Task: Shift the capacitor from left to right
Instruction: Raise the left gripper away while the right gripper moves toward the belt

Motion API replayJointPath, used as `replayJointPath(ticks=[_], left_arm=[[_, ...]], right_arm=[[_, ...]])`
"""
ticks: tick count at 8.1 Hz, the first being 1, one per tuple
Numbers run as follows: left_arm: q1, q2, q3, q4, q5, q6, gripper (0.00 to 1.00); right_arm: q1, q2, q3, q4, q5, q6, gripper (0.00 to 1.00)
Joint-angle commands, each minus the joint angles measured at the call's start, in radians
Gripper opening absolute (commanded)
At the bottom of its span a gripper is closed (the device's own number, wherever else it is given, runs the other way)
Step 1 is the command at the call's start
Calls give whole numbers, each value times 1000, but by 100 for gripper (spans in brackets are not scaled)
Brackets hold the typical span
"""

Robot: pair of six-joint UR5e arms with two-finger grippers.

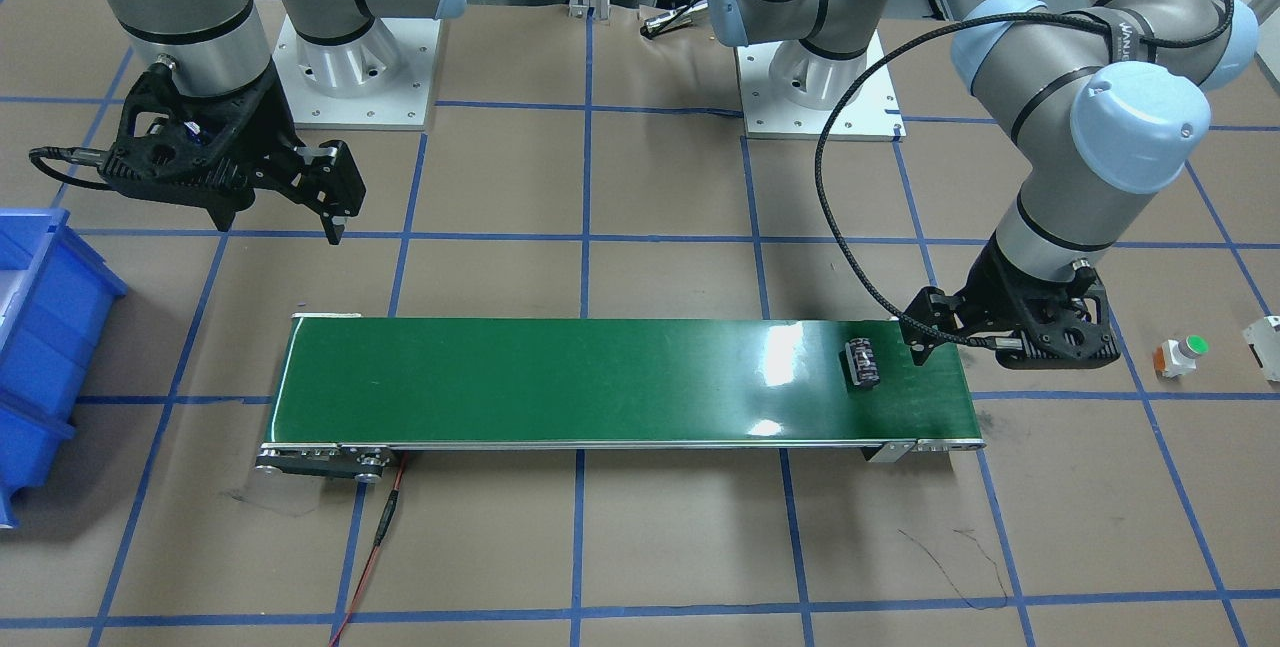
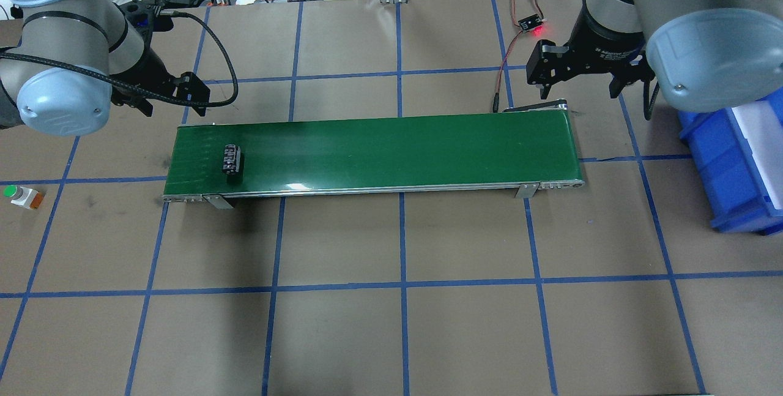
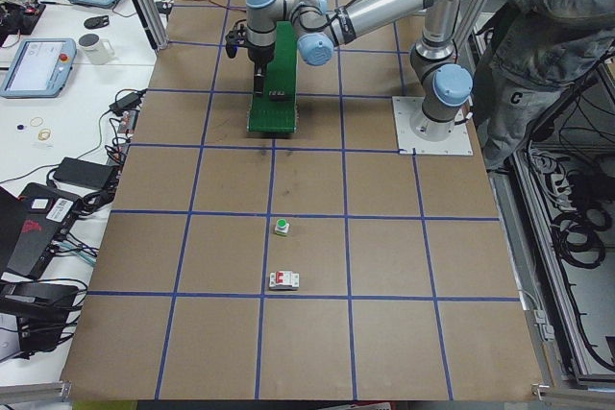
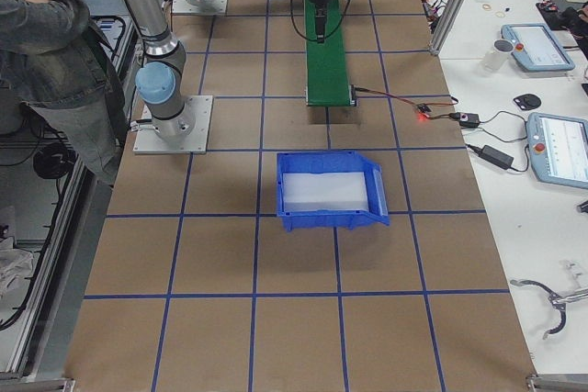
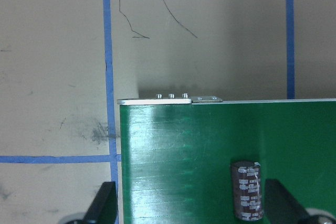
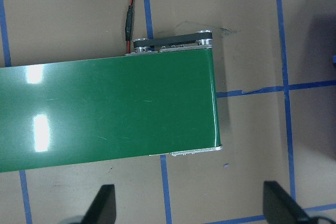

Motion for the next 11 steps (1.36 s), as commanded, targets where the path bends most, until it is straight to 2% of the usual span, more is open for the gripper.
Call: replayJointPath(ticks=[1,3,5,8,10,11], left_arm=[[3,3,0,-5,0,4,100],[3,3,0,-2,-1,4,100],[12,7,0,1,-3,4,100],[29,12,0,6,-1,7,100],[41,19,5,5,-3,-6,100],[26,48,15,-9,0,-38,100]], right_arm=[[0,6,7,0,8,-3,100],[0,12,19,-8,24,-44,100],[0,12,59,-40,85,-44,100],[0,34,91,-94,91,-47,99],[0,38,119,-116,177,-46,98],[0,45,127,-132,179,-46,98]])
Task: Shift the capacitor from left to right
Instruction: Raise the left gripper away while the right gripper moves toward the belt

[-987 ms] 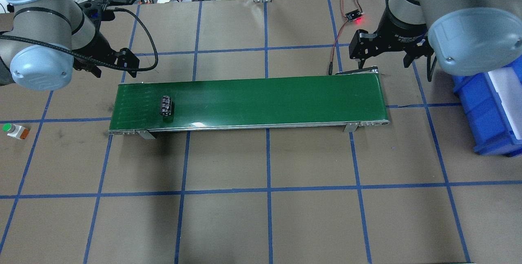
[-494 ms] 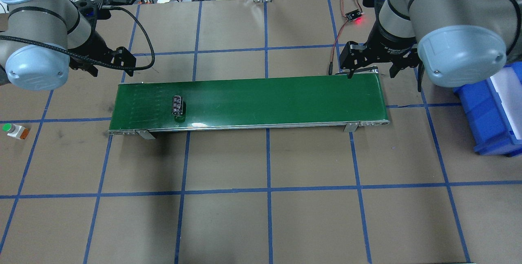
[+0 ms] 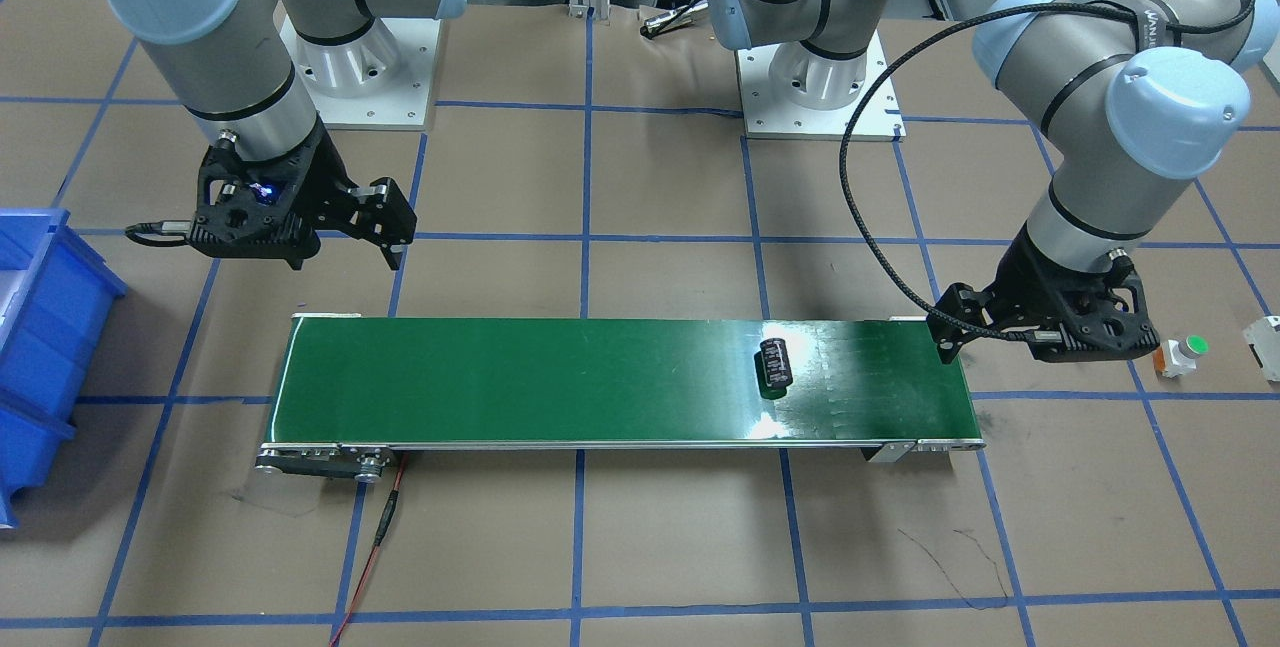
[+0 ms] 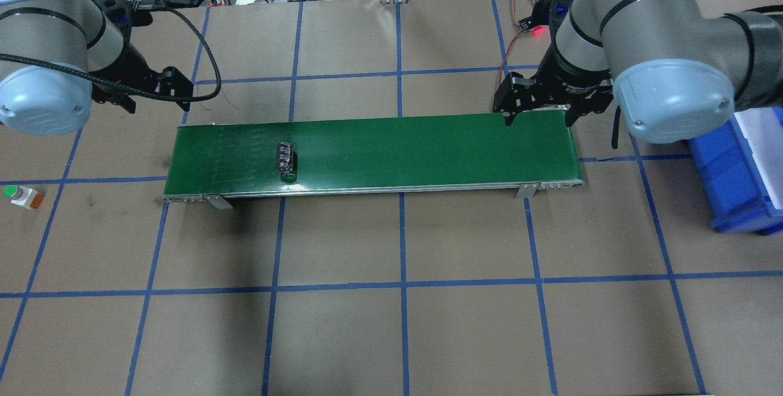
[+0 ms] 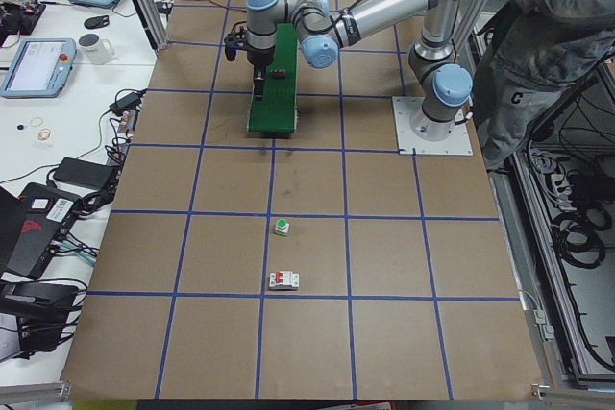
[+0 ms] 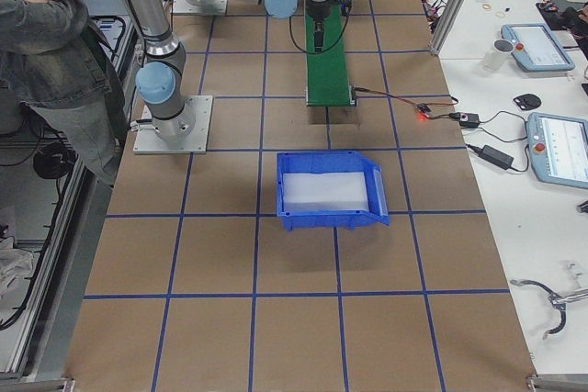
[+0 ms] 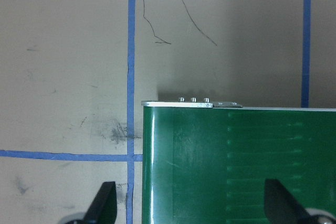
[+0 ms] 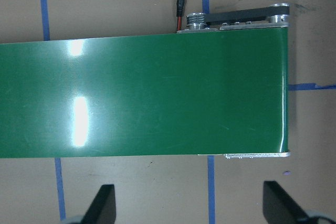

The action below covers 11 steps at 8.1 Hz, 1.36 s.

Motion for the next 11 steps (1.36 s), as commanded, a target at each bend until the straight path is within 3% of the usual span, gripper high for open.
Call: replayJointPath(ticks=[1,3,7,11], left_arm=[[-59,61,55,-108,4,-98,100],[-145,70,132,-265,6,-137,100],[-196,82,138,-416,13,-151,100],[-208,110,137,-460,15,-149,100]], right_arm=[[-2,11,21,-27,32,1,97],[-2,33,29,-47,33,1,96],[-2,74,47,-107,33,7,95],[0,116,56,-176,61,13,96]])
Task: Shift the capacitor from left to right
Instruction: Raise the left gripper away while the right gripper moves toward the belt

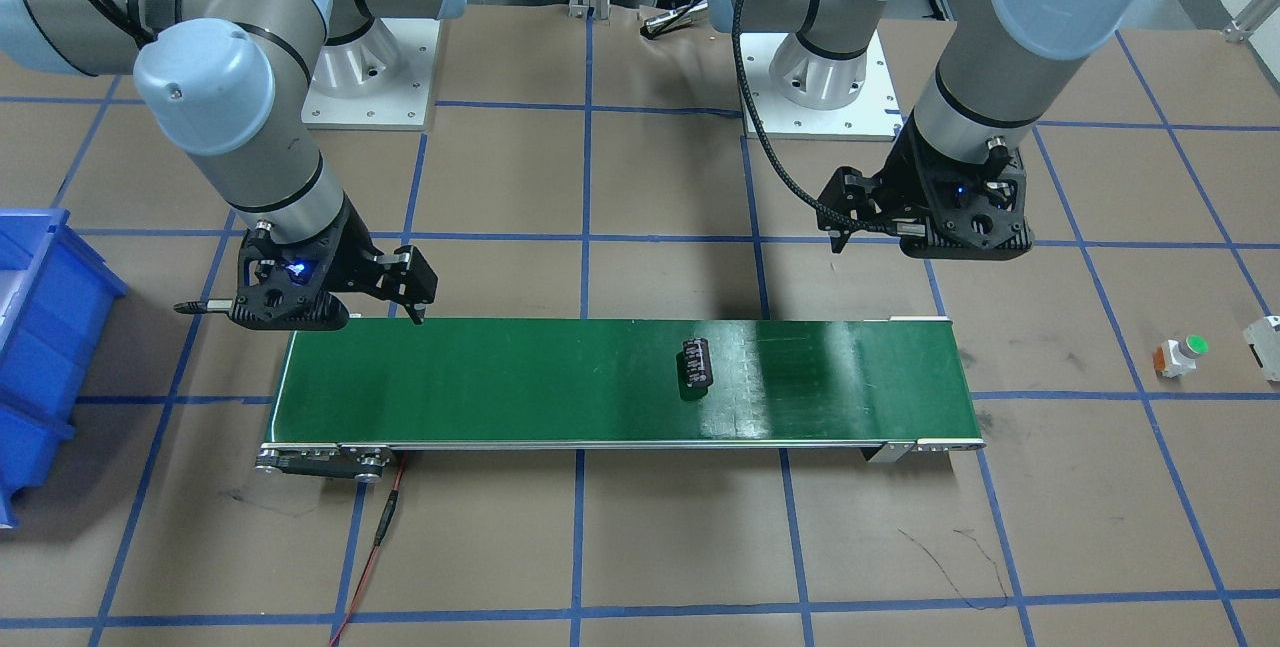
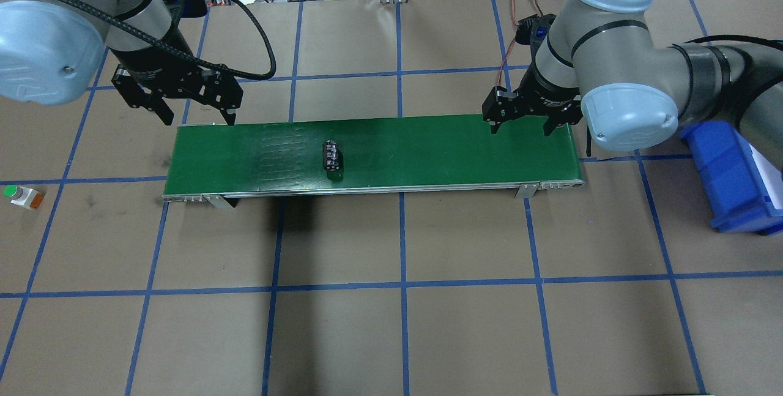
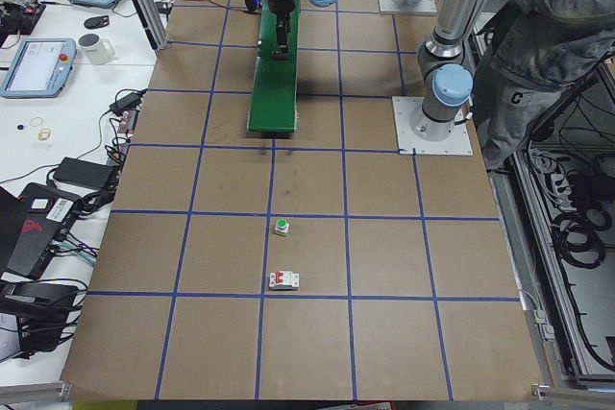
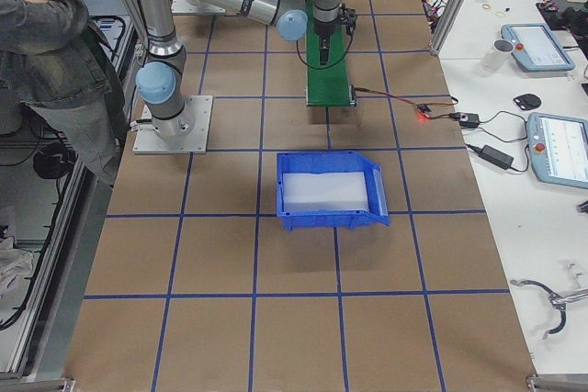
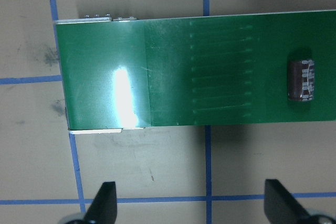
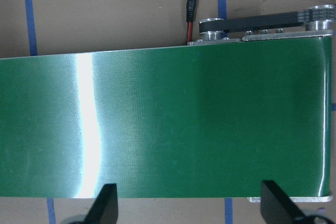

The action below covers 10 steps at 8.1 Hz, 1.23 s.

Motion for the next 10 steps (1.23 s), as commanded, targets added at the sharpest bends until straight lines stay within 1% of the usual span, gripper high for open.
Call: replayJointPath(ticks=[1,7,9,10], left_arm=[[-10,26,-1,-39,0,2,100],[-14,29,-1,-38,-3,7,100],[-14,29,-1,-38,-3,8,100],[-14,29,-1,-38,-3,10,100]], right_arm=[[3,16,3,-19,25,1,95],[7,25,1,-34,25,18,98],[10,26,1,-39,28,16,97],[12,43,1,-57,30,15,98]])
